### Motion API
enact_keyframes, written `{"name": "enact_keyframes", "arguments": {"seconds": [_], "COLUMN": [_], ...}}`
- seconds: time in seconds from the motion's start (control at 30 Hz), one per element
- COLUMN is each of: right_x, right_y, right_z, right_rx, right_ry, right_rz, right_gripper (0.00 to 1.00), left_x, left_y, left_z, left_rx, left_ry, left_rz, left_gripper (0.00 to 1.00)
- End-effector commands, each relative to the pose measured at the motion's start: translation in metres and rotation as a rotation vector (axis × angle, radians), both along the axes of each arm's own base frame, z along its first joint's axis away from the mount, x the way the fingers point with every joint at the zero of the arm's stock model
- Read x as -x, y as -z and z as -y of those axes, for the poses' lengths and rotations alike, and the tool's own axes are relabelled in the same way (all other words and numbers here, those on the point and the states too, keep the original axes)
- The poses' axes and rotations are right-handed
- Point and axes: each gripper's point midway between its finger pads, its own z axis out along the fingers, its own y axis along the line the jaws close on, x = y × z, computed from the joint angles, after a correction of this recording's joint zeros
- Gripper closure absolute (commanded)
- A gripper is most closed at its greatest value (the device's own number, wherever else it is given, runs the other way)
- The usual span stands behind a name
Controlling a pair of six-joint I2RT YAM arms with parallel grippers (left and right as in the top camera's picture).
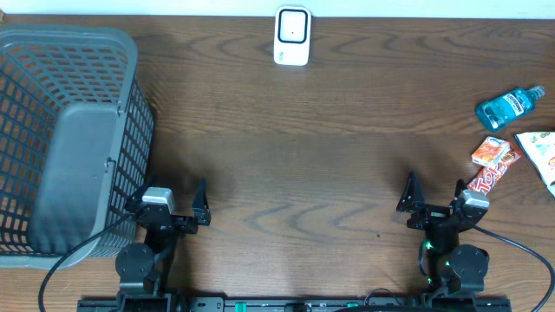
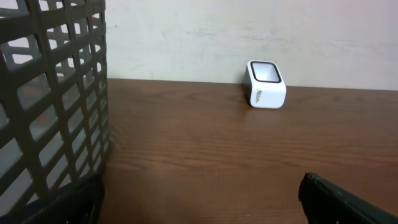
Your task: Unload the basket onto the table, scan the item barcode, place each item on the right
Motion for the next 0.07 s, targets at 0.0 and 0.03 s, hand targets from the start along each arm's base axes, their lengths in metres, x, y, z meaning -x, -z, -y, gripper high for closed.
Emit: {"name": "enact_keyframes", "arguments": {"seconds": [0.0, 0.03], "right_x": [0.0000, 0.0000], "right_y": [0.0003, 0.0003], "right_z": [-0.0022, -0.0022], "right_rx": [0.014, 0.014], "right_ry": [-0.007, -0.007], "right_rz": [0.003, 0.003], "right_gripper": [0.01, 0.01], "left_x": [0.0005, 0.0005], "left_y": [0.0157, 0.0157], "left_z": [0.0002, 0.0002], "left_rx": [0.007, 0.007], "left_ry": [-0.002, -0.002], "left_rz": [-0.047, -0.047], "left_gripper": [0.00, 0.00]}}
